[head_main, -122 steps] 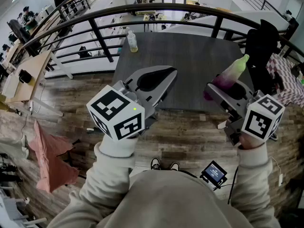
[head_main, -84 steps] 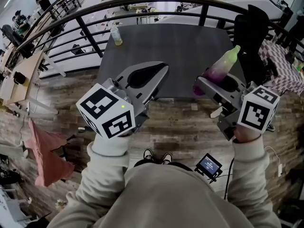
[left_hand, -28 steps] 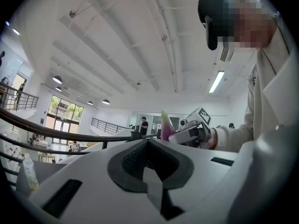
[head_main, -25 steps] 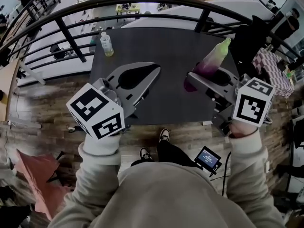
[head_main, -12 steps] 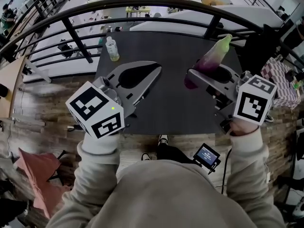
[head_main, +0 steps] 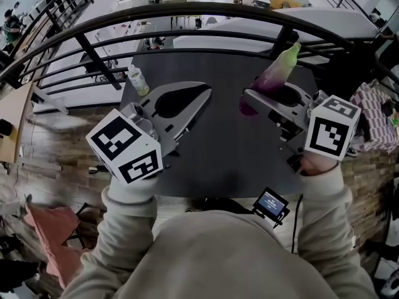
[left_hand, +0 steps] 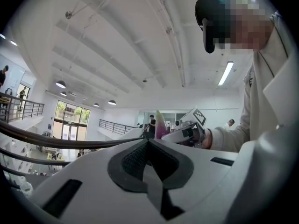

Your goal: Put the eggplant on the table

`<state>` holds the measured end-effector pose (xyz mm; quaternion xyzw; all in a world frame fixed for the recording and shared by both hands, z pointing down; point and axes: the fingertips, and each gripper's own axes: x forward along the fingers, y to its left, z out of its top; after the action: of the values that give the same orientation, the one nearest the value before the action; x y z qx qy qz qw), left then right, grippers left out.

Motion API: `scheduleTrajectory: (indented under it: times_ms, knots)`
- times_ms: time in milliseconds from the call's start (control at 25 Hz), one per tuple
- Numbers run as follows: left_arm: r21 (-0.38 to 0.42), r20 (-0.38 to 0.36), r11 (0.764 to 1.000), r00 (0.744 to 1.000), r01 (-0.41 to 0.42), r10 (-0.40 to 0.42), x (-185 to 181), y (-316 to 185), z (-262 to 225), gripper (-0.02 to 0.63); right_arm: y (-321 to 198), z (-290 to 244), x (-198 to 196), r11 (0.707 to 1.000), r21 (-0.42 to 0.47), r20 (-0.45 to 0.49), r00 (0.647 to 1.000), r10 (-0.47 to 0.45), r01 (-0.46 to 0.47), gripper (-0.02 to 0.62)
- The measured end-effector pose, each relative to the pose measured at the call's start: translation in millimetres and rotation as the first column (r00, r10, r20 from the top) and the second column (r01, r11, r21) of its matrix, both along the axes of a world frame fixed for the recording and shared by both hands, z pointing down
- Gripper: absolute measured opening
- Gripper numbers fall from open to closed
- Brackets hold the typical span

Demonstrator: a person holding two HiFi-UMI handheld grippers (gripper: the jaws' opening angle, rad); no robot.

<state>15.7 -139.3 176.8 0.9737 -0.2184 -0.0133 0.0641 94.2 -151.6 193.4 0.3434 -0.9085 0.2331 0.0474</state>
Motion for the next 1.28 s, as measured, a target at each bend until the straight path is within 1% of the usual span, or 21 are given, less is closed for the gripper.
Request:
scheduleTrajectory:
  times_ms: [160, 280, 440, 680, 840, 960, 1080, 1280]
  knots:
    - [-0.021, 0.011, 1.000, 1.000, 0.020, -0.020, 14.9, -32.3, 7.2, 0.006, -33.1, 9.0, 17.2, 1.000, -0.016, 0.017, 1.000, -0.014, 0.014, 0.224]
    - [-0.030, 0.030, 0.999, 0.999, 0.034, -0.033, 23.3, -39.4, 10.4, 0.006, -43.4, 14.9, 26.2, 0.999, -0.024, 0.047, 0.999, -0.026, 0.027, 0.224]
    - [-0.043, 0.053, 0.998, 0.997, 0.053, -0.051, 24.2, -55.9, 14.8, 0.006, -61.7, 18.7, 26.8, 0.999, -0.030, 0.077, 0.996, -0.040, 0.042, 0.224]
    - [-0.043, 0.073, 0.996, 0.995, 0.074, -0.071, 30.4, -53.1, 16.6, 0.006, -61.3, 24.5, 37.8, 0.997, -0.041, 0.104, 0.993, -0.060, 0.064, 0.224]
    - [-0.055, 0.076, 0.995, 0.994, 0.084, -0.080, 24.6, -58.1, 21.4, 0.006, -67.9, 27.4, 33.7, 0.997, -0.046, 0.108, 0.992, -0.060, 0.065, 0.224]
    - [-0.052, 0.083, 0.996, 0.994, 0.073, -0.069, 18.3, -62.1, 21.4, 0.006, -70.6, 25.2, 24.1, 0.997, -0.044, 0.107, 0.993, -0.055, 0.060, 0.224]
    - [-0.032, 0.072, 0.998, 0.996, 0.057, -0.054, 16.6, -67.3, 11.1, 0.006, -68.4, 18.7, 18.7, 0.998, -0.033, 0.098, 0.994, -0.051, 0.054, 0.224]
    - [-0.004, 0.056, 1.000, 0.998, 0.002, -0.001, 31.6, -68.4, -2.7, 0.006, -63.8, 12.0, 30.9, 1.000, -0.022, 0.087, 0.996, -0.012, 0.014, 0.224]
